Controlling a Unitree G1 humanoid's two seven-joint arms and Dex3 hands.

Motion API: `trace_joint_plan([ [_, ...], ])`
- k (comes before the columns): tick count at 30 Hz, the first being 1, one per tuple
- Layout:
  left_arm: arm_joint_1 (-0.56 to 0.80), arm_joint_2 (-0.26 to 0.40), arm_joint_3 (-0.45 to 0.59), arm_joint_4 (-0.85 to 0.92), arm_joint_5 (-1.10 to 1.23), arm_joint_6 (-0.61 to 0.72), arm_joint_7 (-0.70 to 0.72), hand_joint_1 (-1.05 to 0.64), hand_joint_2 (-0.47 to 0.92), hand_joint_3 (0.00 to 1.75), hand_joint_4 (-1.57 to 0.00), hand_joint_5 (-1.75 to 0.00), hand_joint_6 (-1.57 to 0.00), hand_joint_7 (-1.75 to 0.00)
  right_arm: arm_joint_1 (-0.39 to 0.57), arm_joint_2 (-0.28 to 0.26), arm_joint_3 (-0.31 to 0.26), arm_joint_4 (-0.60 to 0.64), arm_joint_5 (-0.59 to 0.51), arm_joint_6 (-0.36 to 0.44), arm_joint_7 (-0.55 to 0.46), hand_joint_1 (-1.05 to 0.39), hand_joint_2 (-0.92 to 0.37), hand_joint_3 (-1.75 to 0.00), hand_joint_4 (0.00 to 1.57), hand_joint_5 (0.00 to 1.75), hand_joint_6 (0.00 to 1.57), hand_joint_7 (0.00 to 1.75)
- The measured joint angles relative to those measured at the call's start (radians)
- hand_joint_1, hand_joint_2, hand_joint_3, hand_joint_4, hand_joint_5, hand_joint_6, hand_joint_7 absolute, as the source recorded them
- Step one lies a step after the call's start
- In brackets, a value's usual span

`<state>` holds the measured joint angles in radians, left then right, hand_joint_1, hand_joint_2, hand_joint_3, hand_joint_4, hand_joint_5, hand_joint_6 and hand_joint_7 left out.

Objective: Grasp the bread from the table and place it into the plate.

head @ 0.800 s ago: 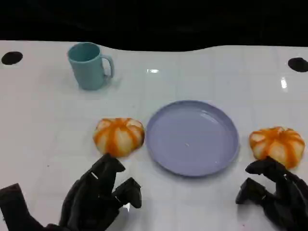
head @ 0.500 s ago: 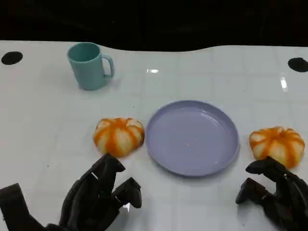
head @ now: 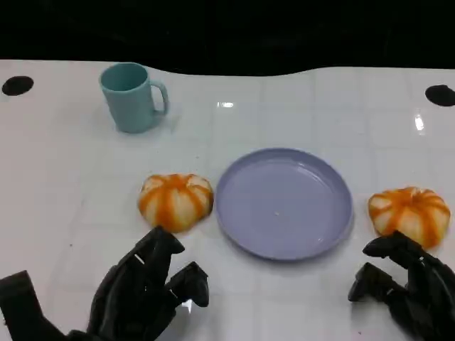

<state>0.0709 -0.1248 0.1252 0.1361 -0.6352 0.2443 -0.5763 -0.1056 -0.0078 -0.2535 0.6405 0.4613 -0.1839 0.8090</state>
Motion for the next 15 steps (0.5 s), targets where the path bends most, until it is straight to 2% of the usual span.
trace_joint_plan([
  [4, -0.012, 0.01, 0.008, 0.001, -0.003, 0.012, -0.001, -0.55, 0.92, 0.35, -0.78, -1.75, -0.56, -1.72, -0.002, 0.001, 0.0, 0.001, -0.001, 0.0, -0.008, -0.5, -0.92, -0.24, 0.65, 1.48, 0.57, 1.17],
  [12, -0.034, 0.026, 0.025, -0.001, -0.011, 0.012, -0.02, -0.55, 0.92, 0.3, -0.73, -1.75, -0.59, -1.43, -0.013, 0.005, 0.001, 0.011, -0.001, -0.003, -0.015, -0.51, -0.92, -0.24, 0.68, 1.49, 0.59, 1.16],
  [15, -0.055, 0.037, 0.019, -0.011, 0.025, -0.042, -0.024, -0.58, 0.92, 0.38, -0.56, -1.69, -0.49, -1.35, -0.015, 0.011, 0.002, 0.01, -0.004, -0.005, -0.027, -0.51, -0.92, -0.24, 0.68, 1.48, 0.59, 1.16],
])
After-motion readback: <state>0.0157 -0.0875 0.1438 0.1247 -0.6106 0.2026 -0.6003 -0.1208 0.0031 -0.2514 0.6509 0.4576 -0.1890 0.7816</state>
